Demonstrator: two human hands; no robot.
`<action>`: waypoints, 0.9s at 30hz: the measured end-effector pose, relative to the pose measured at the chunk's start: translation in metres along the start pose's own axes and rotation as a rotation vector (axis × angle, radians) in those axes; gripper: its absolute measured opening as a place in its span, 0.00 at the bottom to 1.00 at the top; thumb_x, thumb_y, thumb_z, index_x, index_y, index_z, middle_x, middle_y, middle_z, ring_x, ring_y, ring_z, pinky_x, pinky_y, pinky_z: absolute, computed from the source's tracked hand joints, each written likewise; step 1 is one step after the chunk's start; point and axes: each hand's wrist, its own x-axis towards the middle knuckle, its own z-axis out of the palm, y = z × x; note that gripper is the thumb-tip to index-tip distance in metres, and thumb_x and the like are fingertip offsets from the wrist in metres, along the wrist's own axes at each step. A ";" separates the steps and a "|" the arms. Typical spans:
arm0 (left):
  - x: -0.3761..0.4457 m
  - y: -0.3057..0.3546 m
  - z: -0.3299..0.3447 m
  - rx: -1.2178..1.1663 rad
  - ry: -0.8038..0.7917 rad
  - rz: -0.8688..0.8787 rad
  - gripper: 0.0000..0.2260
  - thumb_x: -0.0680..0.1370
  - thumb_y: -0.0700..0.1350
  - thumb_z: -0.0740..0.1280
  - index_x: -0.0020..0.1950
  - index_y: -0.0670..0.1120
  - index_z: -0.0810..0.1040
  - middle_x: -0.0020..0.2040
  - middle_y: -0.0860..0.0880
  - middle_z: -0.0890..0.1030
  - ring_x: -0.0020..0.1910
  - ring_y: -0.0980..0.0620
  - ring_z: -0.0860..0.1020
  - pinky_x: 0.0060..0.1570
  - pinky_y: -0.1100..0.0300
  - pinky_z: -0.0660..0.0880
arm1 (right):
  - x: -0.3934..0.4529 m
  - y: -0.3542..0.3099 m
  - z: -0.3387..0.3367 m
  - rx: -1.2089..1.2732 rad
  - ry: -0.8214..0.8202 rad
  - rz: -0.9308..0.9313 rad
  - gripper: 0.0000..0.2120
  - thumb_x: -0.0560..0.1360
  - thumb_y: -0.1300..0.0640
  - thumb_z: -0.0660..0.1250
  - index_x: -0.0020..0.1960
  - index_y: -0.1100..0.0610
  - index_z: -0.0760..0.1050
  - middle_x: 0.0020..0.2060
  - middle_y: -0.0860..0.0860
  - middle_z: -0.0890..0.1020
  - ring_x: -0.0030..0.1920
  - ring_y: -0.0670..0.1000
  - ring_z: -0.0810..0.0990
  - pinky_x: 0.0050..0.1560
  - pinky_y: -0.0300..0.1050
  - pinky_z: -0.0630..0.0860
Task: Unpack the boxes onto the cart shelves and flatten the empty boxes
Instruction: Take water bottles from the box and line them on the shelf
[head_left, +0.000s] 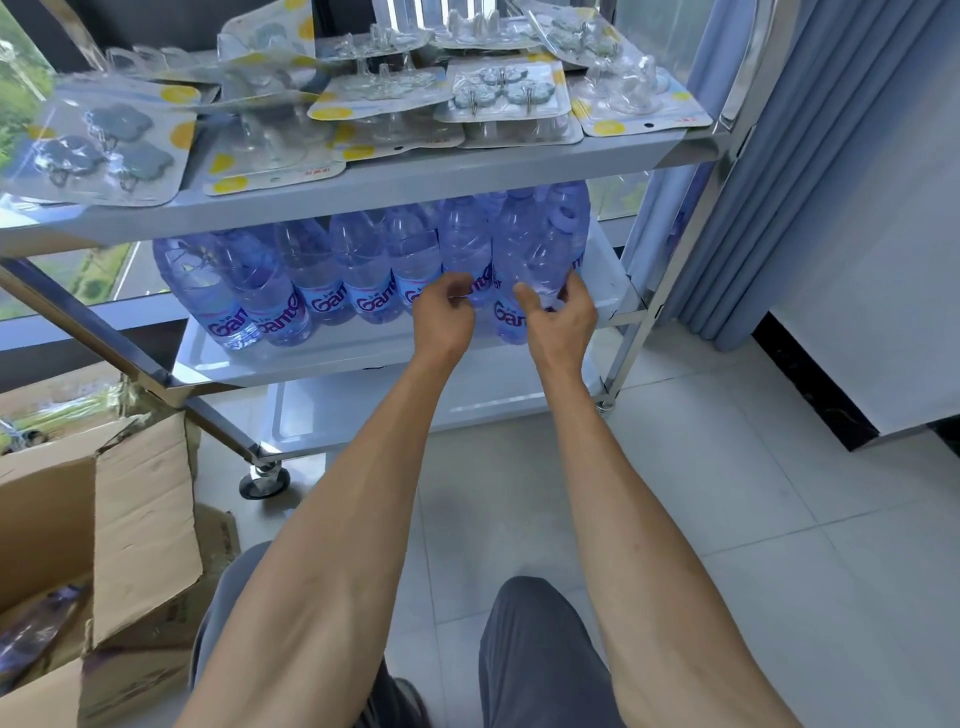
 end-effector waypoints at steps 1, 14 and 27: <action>0.004 0.001 0.004 0.031 0.041 0.003 0.15 0.76 0.31 0.61 0.58 0.39 0.81 0.52 0.48 0.82 0.53 0.51 0.79 0.53 0.64 0.77 | 0.003 0.000 -0.004 -0.006 0.023 0.000 0.24 0.70 0.55 0.76 0.64 0.59 0.77 0.55 0.51 0.83 0.55 0.51 0.82 0.55 0.55 0.80; 0.024 0.018 0.075 0.147 0.259 -0.020 0.12 0.71 0.47 0.75 0.45 0.43 0.75 0.37 0.51 0.78 0.38 0.47 0.78 0.37 0.60 0.66 | 0.040 0.023 -0.011 -0.171 0.024 -0.011 0.34 0.73 0.56 0.73 0.75 0.59 0.63 0.67 0.55 0.73 0.68 0.53 0.71 0.65 0.47 0.73; 0.027 0.009 0.085 0.132 0.329 0.001 0.09 0.74 0.42 0.73 0.41 0.40 0.76 0.36 0.47 0.78 0.34 0.50 0.75 0.35 0.62 0.67 | 0.045 0.050 0.001 -0.210 0.089 0.038 0.33 0.73 0.63 0.73 0.74 0.58 0.65 0.64 0.54 0.74 0.65 0.54 0.73 0.66 0.51 0.73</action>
